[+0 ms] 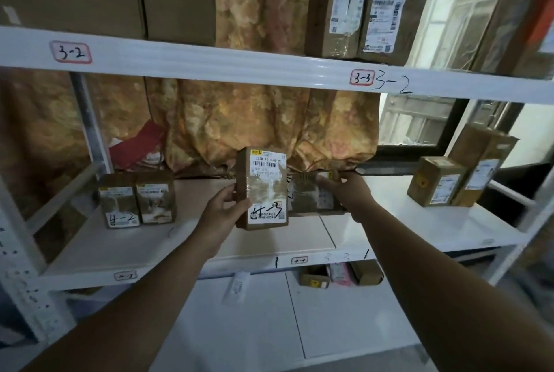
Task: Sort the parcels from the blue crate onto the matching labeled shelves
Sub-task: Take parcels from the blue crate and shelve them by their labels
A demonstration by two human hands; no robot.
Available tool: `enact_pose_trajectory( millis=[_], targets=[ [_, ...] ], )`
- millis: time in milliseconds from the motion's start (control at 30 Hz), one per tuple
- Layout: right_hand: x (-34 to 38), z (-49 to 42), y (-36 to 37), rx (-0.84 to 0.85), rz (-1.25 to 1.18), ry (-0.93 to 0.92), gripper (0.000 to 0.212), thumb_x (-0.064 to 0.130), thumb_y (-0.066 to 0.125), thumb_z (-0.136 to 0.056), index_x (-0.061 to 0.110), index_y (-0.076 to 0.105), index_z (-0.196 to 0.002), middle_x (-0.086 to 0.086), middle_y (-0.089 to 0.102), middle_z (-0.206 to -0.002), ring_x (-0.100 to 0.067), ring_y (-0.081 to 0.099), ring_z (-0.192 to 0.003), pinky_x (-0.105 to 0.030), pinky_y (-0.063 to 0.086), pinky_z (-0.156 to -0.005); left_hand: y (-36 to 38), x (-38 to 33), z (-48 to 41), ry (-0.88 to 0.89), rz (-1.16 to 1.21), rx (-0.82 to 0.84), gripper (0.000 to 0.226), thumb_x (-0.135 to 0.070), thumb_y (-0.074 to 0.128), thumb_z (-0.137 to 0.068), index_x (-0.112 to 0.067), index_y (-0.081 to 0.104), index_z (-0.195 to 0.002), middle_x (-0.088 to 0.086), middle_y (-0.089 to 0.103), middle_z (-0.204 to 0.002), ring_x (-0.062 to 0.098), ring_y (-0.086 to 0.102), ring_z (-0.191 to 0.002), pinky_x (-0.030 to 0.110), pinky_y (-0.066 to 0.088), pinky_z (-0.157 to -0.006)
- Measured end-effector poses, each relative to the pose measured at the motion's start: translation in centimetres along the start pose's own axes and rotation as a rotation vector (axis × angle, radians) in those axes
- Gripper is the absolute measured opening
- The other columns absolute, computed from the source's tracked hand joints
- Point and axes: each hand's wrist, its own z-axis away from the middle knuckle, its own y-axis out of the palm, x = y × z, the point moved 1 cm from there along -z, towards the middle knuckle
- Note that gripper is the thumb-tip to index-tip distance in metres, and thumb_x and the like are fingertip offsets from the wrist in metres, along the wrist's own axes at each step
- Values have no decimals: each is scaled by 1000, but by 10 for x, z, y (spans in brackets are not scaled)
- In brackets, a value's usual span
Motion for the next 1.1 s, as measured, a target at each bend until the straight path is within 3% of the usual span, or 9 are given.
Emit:
enact_pose_trajectory(
  millis=[100, 233, 400, 500, 567, 633, 833, 933, 1100],
  targets=[
    [-13, -35, -13, -22, 99, 39, 61, 56, 77, -70, 7, 69, -105, -9, 69, -102, -27, 63, -99, -36, 52, -83, 18, 5, -32, 10, -100, -15, 29, -26, 71, -82, -32, 63, -109, 3, 66, -112, 21, 63, -101, 34, 52, -78],
    [-33, -91, -30, 170, 127, -40, 69, 48, 86, -57, 13, 65, -112, -8, 67, -108, -27, 63, -101, -43, 54, -88, 53, 16, -75, 2, -220, 18, 56, -39, 78, -68, -24, 59, -119, 1, 66, -111, 18, 64, -100, 37, 53, -84],
    [-85, -192, -22, 333, 348, -264, 95, 60, 72, -43, 28, 50, -130, -10, 52, -128, -34, 47, -122, -50, 48, -96, 98, 47, -119, -51, -329, 41, 47, -9, 76, -79, -20, 50, -117, -4, 61, -105, 17, 64, -98, 23, 51, -70],
    [-83, -210, -19, 433, 482, -346, 91, 50, 79, -50, 20, 54, -132, -10, 54, -130, -30, 47, -123, -43, 45, -101, 113, 67, -137, -105, -408, 22, 48, -3, 75, -78, -20, 49, -113, -6, 60, -103, 6, 61, -88, 16, 49, -64],
    [-78, -210, -16, 507, 549, -360, 75, 31, 85, -60, 13, 57, -128, -9, 60, -119, -25, 55, -112, -33, 48, -91, 115, 81, -141, -128, -447, 20, 52, -2, 77, -76, -18, 48, -115, -2, 59, -106, 12, 62, -91, 21, 51, -67],
    [-85, -218, -8, 570, 599, -341, 81, 39, 80, -58, 15, 52, -131, -8, 61, -113, -24, 55, -108, -28, 45, -84, 116, 96, -143, -158, -480, 40, 54, -4, 79, -74, -19, 47, -115, -8, 57, -105, 12, 61, -94, 18, 51, -66],
    [-105, -233, 8, 585, 619, -371, 87, 23, 78, -78, 10, 29, -149, -17, 44, -138, -30, 31, -132, -27, 32, -101, 113, 126, -158, -181, -560, 136, 59, -15, 83, -68, -21, 46, -114, -7, 58, -108, 19, 61, -104, 17, 49, -75],
    [-109, -234, 13, 606, 662, -412, 89, 21, 73, -84, 13, 18, -153, -14, 30, -151, -32, 22, -142, -24, 24, -107, 112, 144, -170, -239, -552, 159, 63, -3, 78, -70, -16, 42, -119, -3, 57, -109, 25, 60, -107, 22, 53, -72],
    [-112, -221, 30, 546, 719, -451, 82, 21, 68, -86, 25, 19, -153, -11, 16, -153, -36, 48, -124, -38, 44, -99, 124, 153, -183, -183, -483, 148, 93, -14, 85, -56, -22, 32, -133, -3, 57, -120, 19, 60, -110, 27, 56, -78]
  ],
)
